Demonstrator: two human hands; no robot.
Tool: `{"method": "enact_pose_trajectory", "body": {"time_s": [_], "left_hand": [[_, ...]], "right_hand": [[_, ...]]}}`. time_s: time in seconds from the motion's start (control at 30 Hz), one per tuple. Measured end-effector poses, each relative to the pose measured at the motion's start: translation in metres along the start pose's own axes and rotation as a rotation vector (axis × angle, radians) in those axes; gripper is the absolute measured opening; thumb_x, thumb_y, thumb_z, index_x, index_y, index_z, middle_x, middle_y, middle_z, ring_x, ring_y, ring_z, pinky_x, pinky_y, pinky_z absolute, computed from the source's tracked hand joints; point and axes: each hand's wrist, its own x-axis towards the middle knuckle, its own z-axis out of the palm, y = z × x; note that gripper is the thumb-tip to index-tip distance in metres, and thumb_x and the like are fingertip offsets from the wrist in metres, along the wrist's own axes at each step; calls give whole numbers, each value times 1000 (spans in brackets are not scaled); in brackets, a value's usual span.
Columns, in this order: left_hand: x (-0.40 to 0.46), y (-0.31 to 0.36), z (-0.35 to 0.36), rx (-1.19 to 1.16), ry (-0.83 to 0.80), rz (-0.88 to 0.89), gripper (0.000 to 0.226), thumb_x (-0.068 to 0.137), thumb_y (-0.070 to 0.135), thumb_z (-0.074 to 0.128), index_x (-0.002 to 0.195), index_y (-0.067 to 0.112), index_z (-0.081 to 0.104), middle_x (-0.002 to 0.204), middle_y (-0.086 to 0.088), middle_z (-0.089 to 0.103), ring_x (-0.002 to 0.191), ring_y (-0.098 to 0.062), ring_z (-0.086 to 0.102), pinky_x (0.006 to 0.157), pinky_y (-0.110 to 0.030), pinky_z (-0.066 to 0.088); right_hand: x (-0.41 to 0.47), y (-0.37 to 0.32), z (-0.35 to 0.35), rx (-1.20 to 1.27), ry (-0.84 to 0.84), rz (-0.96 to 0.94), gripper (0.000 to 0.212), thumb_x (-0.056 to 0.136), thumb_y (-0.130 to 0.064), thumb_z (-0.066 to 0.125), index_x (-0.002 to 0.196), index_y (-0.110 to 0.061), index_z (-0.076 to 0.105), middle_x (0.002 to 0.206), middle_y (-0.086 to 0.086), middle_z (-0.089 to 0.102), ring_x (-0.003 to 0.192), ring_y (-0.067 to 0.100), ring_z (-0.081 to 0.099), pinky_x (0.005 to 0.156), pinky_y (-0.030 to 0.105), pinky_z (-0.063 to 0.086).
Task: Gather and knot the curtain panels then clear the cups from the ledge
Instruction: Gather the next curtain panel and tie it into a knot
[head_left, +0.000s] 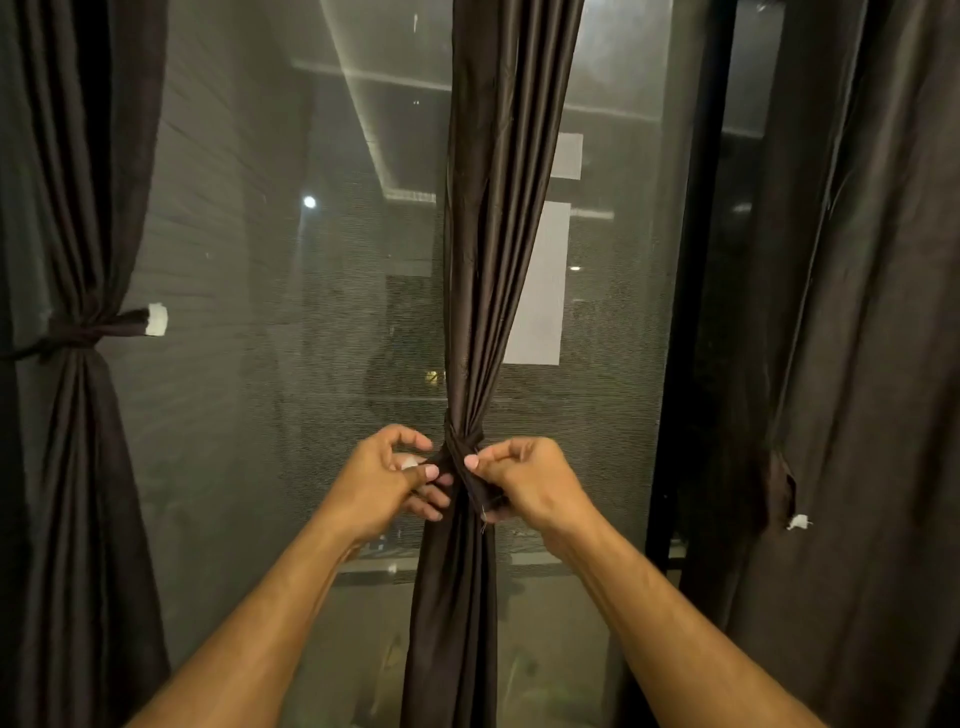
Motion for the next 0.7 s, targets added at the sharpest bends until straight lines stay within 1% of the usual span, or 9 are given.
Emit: {"method": "enact_pose_trajectory", "body": {"time_s": [0.1, 0.13, 0.23, 0.33, 0.4, 0.47, 0.53, 0.57, 0.7], "left_hand": [[3, 0, 8, 113, -45, 14, 14, 101, -6, 49, 102, 1, 61, 66, -13, 62, 53, -20, 59, 45, -31, 51], [4, 1, 12, 136, -37, 12, 19, 102, -3, 45, 96, 0, 63, 61, -9, 57, 50, -17, 54, 44, -29, 45], [5, 8, 25, 104, 27, -4, 28, 100, 8, 42, 78, 4, 59, 53, -2, 44, 44, -11, 39, 45, -28, 30], [10, 13, 32, 189, 115, 29, 29, 93, 30, 57, 69, 14, 57, 55, -3, 45, 49, -15, 43, 50, -30, 33], [14, 13, 36, 305, 221, 59, 34, 91, 32, 63, 63, 17, 51, 56, -4, 44, 54, -18, 44, 55, -33, 35], [17, 13, 39, 301, 254, 33, 36, 89, 31, 65, 60, 18, 47, 54, -5, 43, 51, -19, 44, 52, -33, 36], [21, 14, 41, 260, 203, -40, 33, 85, 31, 68, 61, 19, 49, 50, -4, 46, 44, -18, 43, 46, -28, 36], [22, 15, 40, 248, 172, -73, 30, 84, 29, 69, 62, 18, 50, 49, -2, 47, 41, -16, 42, 44, -25, 35], [28, 21, 31, 236, 78, -138, 34, 85, 18, 77, 60, 12, 55, 48, -7, 51, 41, -17, 44, 39, -22, 32]], "right_hand": [[0, 10, 6, -72, 5, -43, 16, 94, -11, 73, 101, 1, 66, 86, 13, 76, 66, 12, 69, 50, 25, 53], [-2, 14, 10, -97, -6, -58, 11, 93, -8, 73, 96, -4, 64, 85, 13, 73, 66, 11, 68, 49, 23, 51], [-2, 23, 19, -153, -21, -119, 22, 92, 0, 72, 81, -12, 57, 87, 20, 75, 70, 11, 67, 48, 15, 45], [1, 25, 20, -222, 13, -164, 32, 90, -7, 77, 68, -18, 57, 68, 0, 67, 56, 0, 58, 53, 13, 42], [3, 25, 20, -254, 62, -127, 35, 88, -16, 80, 63, -19, 57, 58, -7, 57, 49, 1, 52, 53, 19, 41], [4, 23, 18, -175, 119, -67, 26, 90, -17, 79, 69, -13, 64, 59, 0, 61, 46, 9, 56, 47, 25, 43], [3, 17, 15, -2, 119, 16, 9, 92, -9, 73, 89, 0, 71, 67, 8, 69, 47, 14, 61, 45, 26, 44], [3, 14, 14, 68, 117, 47, 11, 91, -4, 69, 98, 5, 70, 73, 12, 73, 48, 14, 60, 45, 25, 43], [6, 2, 11, 244, 119, 150, 20, 85, -9, 63, 98, 3, 71, 87, 14, 80, 44, 10, 37, 44, 23, 24]]}}
